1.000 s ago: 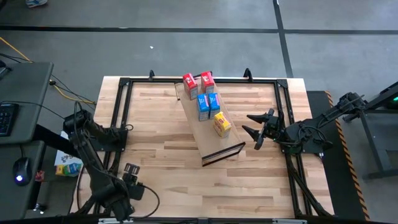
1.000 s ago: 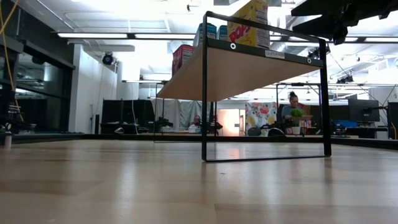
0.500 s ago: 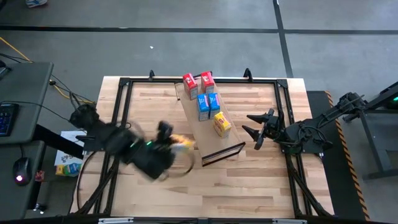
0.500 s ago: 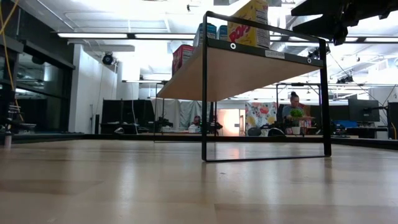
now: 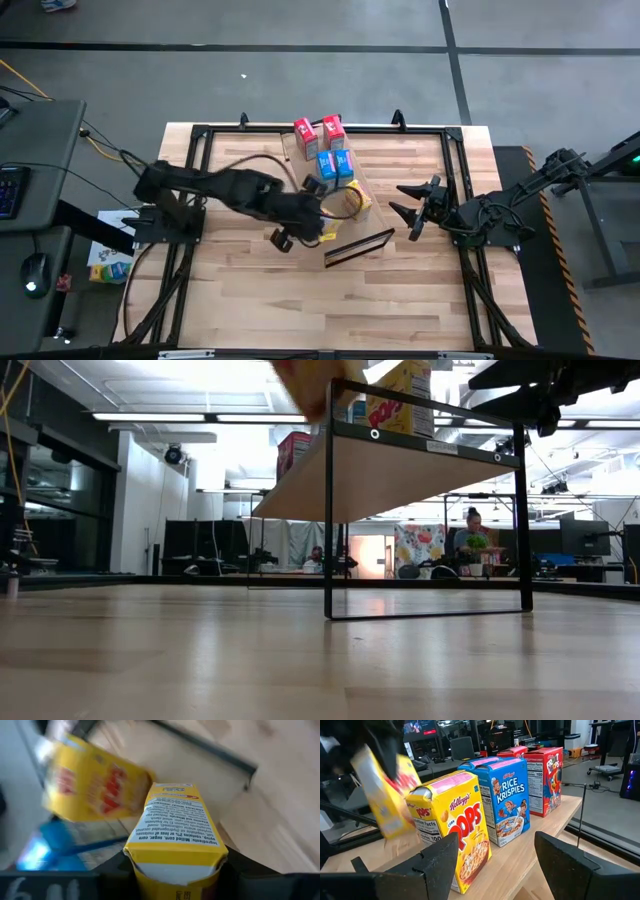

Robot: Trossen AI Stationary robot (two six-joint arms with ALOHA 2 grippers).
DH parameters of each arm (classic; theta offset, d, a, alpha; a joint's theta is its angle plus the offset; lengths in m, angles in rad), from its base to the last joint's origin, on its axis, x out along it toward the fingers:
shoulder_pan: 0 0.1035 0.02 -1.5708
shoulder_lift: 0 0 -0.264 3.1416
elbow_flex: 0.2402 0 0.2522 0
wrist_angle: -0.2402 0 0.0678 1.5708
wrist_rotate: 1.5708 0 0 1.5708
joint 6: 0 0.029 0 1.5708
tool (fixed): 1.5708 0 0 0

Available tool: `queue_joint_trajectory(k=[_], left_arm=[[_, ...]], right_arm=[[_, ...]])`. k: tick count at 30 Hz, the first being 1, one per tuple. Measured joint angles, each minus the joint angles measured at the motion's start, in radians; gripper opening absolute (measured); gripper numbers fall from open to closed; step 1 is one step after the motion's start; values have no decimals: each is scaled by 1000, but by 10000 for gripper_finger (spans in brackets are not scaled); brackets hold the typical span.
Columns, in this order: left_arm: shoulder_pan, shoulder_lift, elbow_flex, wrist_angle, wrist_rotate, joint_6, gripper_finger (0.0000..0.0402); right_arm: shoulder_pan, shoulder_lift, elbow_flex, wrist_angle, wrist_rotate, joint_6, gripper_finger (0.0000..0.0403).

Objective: Stack cereal on shelf
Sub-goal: Put the yellow cereal box aligned with the other yellow cereal box on the shelf

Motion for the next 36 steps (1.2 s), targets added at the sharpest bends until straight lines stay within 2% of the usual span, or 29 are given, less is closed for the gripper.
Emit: queue_joint_trajectory(k=[7,14,19,29,36], left_arm=[[35,77,0,2,78,20,143],[35,90,1,27,71,51,146],[35,90,0,44,69,66,172],[35,90,0,102,13,67,248],[34,90,0,103,-95,93,266]], right_arm=[[0,0,0,-7,0,0,254],[0,0,0,-8,0,0,254],[0,0,0,-8,0,11,254],[0,0,0,-8,0,9,254],[0,0,0,-8,0,8,254]])
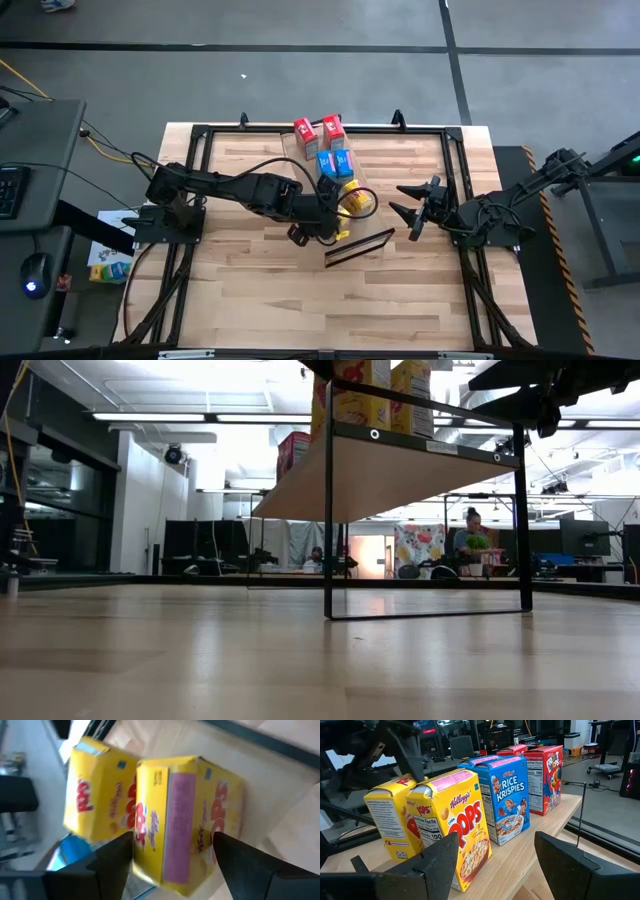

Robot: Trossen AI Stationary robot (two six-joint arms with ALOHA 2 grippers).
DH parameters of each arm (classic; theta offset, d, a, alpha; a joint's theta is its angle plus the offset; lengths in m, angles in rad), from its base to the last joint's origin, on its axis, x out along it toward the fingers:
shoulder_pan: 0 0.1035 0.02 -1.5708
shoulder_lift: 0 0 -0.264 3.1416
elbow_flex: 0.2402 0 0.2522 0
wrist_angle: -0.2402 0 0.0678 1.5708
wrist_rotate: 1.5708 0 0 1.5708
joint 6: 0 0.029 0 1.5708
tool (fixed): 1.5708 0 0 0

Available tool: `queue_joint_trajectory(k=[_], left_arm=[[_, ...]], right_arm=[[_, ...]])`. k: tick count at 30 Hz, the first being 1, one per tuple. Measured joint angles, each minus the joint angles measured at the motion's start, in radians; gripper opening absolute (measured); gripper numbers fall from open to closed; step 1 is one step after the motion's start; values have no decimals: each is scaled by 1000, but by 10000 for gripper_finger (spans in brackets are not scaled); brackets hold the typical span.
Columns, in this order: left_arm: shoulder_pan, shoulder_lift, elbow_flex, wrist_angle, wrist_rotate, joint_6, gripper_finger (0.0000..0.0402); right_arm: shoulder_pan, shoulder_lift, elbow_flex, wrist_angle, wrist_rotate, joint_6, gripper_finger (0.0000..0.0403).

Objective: Stack cereal on shelf
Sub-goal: Put the yellow cereal box aligned with the other yellow cereal box on the shelf

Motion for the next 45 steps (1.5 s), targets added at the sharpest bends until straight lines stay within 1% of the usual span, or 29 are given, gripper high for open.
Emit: queue_joint_trajectory(k=[6,11,14,17,19,22,25,27,29,30,34,37,39,42,45], left_arm=[[-15,-33,3,-3,-96,37,266],[-42,-77,6,14,-155,11,266],[-64,-116,6,11,-190,-76,266],[-88,-144,7,6,-182,-206,253],[-106,-152,7,-5,-173,-294,235],[-144,-161,-39,1,-172,-379,187],[-183,-167,-137,37,-190,-419,119],[-203,-179,-227,75,-221,-434,66],[-214,-208,-337,175,-228,-451,20],[-218,-229,-400,230,-224,-461,11],[-216,-332,-668,572,-194,-482,10],[-201,-402,-887,894,-163,-506,2],[-187,-427,-1020,1098,-137,-527,2],[-163,-431,-1159,1359,-128,-561,1],[-143,-415,-1215,1553,-125,-609,0]], right_arm=[[0,0,0,-1,0,0,254],[0,5,0,-9,2,0,254],[0,13,0,-11,2,3,254],[0,19,0,-12,2,3,254],[0,20,0,-11,1,3,254],[0,20,0,-8,1,3,254],[0,20,0,-8,0,3,254],[0,20,0,-8,0,3,254],[0,20,0,-8,0,3,254],[0,20,0,-8,0,3,254],[0,19,0,-8,0,3,254],[0,19,0,-8,0,3,254],[0,19,0,-7,0,3,254],[0,19,0,-7,0,3,254],[0,19,0,-4,2,2,254]])
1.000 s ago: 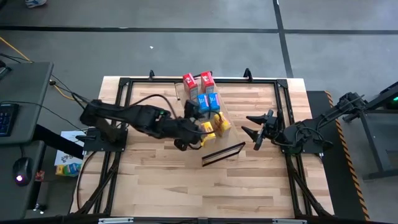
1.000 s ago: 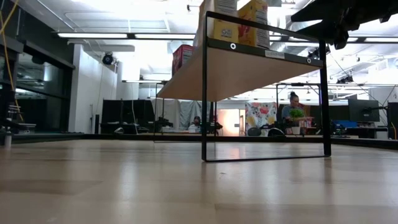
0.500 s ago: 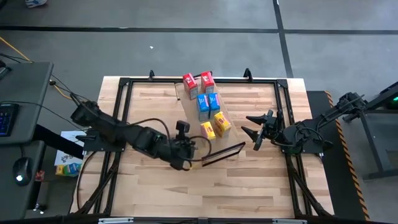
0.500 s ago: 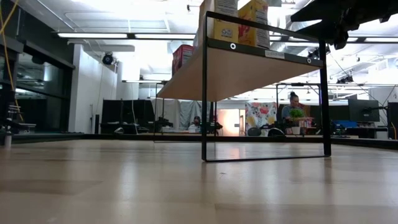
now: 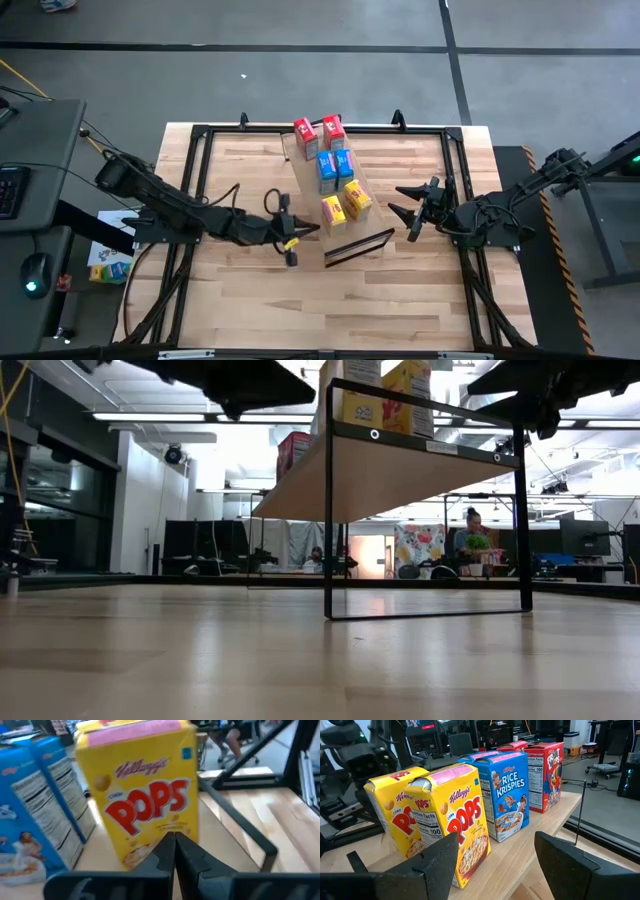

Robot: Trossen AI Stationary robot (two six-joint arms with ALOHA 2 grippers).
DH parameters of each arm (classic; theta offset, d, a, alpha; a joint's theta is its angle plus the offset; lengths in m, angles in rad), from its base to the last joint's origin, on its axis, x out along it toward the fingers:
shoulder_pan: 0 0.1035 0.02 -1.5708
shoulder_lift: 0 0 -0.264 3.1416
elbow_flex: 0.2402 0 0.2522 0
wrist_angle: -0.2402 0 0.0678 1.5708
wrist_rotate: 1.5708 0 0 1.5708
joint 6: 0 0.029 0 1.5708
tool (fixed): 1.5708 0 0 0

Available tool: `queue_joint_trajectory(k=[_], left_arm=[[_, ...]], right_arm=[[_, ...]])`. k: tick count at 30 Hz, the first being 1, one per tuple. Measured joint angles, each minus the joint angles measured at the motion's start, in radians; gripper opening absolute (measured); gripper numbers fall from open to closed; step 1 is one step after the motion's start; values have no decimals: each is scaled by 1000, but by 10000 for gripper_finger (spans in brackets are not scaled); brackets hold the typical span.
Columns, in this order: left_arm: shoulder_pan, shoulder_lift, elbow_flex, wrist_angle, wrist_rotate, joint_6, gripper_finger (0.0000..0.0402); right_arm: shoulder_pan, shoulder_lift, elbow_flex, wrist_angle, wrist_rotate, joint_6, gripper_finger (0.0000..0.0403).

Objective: Stack cereal on shelf
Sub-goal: Put the yellow cereal box aligned with the other yellow cereal box on the shelf

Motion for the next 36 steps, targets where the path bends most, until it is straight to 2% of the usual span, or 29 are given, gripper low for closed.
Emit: queue_joint_trajectory(k=[3,10,23,36], left_arm=[[12,18,-7,55,29,-37,0],[35,48,-5,58,97,-147,0],[46,51,-5,64,97,-291,0],[97,89,16,80,127,-293,0]], right_arm=[[0,0,0,0,0,-2,254],[0,0,0,1,1,1,254],[0,0,0,1,1,-1,254],[0,0,0,1,2,-3,254]])
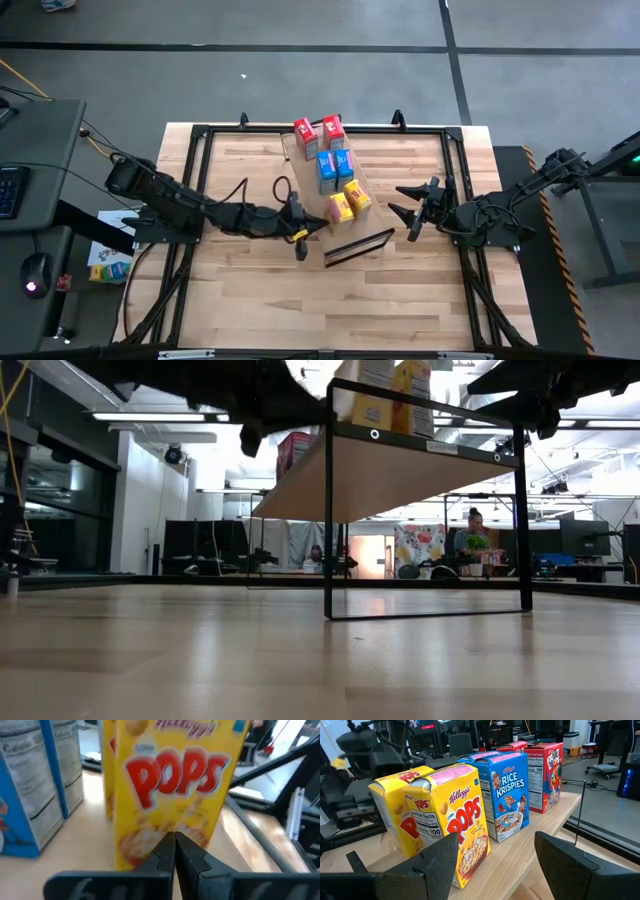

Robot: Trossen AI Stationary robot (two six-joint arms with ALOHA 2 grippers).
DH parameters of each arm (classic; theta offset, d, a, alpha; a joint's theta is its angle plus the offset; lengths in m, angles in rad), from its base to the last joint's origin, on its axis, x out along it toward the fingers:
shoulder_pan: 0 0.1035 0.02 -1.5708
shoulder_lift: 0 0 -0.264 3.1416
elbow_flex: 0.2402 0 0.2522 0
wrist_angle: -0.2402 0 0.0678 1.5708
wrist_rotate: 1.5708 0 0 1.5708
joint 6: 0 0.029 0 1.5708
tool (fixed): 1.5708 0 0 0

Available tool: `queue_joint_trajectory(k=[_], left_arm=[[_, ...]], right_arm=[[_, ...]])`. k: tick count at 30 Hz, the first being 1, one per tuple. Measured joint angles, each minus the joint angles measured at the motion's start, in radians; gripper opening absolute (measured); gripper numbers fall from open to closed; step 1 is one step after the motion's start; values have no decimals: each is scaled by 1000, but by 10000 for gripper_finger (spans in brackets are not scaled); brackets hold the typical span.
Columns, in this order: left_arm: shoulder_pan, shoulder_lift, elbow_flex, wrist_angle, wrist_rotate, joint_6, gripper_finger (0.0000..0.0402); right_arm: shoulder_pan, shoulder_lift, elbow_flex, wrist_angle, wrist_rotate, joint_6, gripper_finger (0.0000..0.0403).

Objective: Stack cereal on shelf
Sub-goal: Put the yellow cereal box aligned with the other yellow cereal box on the shelf, then return to Home Position

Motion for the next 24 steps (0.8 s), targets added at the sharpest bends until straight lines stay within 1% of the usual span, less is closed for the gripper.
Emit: queue_joint_trajectory(k=[10,14,17,19,24], left_arm=[[30,40,34,-16,13,10,0],[23,37,33,-20,13,34,0],[15,5,33,-31,11,73,0],[10,-36,33,-69,-10,100,0],[-10,-141,32,-152,-58,182,0]], right_arm=[[0,0,0,-4,0,0,254],[0,0,0,-5,0,0,254],[0,0,0,-6,-12,13,254],[0,0,0,-14,-61,33,254],[0,9,0,-20,-258,52,254]])
